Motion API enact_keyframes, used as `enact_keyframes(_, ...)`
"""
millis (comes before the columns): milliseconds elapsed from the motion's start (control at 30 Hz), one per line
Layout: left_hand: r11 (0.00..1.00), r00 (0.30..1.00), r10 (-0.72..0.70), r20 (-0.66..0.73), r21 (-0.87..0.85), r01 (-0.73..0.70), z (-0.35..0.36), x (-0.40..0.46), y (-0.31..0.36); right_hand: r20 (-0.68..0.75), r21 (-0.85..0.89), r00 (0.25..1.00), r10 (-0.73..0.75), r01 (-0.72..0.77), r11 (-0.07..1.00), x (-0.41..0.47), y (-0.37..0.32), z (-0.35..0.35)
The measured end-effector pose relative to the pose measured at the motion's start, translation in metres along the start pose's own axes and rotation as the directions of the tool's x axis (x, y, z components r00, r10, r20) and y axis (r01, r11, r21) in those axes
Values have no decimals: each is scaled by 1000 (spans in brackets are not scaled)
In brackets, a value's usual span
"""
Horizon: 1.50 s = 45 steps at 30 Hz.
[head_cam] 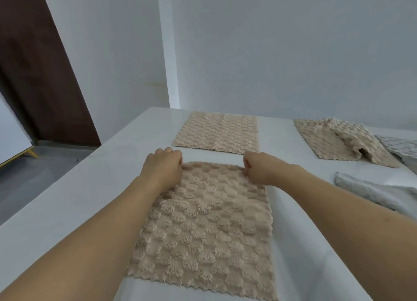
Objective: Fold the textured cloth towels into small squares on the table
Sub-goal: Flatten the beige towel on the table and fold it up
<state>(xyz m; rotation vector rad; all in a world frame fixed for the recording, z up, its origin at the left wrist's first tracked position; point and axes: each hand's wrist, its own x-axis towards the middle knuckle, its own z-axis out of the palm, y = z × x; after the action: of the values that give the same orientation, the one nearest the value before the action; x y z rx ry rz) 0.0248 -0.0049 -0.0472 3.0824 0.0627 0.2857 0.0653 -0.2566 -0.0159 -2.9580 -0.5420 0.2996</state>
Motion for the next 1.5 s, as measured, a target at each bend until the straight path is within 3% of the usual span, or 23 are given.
enact_keyframes(100,999,983,-25,-180,-34,19,9,14,12,-126,-70,992,12,-21,997,12,13,-5)
enact_keyframes(233,1000,957,-24,-290,-21,19,16,32,25,-334,-193,942,5,-74,978,32,18,-6)
enact_keyframes(367,986,940,-1,-341,-156,-56,21,33,35,-476,-34,878,45,-69,997,37,-1,10)
enact_keyframes(467,953,950,84,-299,-253,-164,27,25,44,-450,85,893,-12,57,995,31,-23,29)
enact_keyframes(533,935,978,137,-156,-305,-180,35,21,49,-380,128,924,-44,100,987,29,-31,43)
enact_keyframes(600,960,986,159,42,-239,-145,42,20,49,-297,125,954,-37,78,989,31,-32,59)
enact_keyframes(667,981,981,143,132,-146,-124,48,22,48,-246,92,969,-10,33,995,34,-28,71)
enact_keyframes(1000,992,976,69,206,-119,-45,47,22,37,-134,46,991,27,-21,999,28,-7,68)
enact_keyframes(1267,992,967,-121,225,-16,128,32,6,4,-110,-8,964,240,-243,970,5,8,53)
enact_keyframes(1367,992,989,-52,136,-110,68,18,-16,36,-246,32,956,158,-154,987,-10,-26,50)
enact_keyframes(1500,990,988,-1,153,-142,23,33,-56,59,-176,105,982,72,-54,993,-38,-51,80)
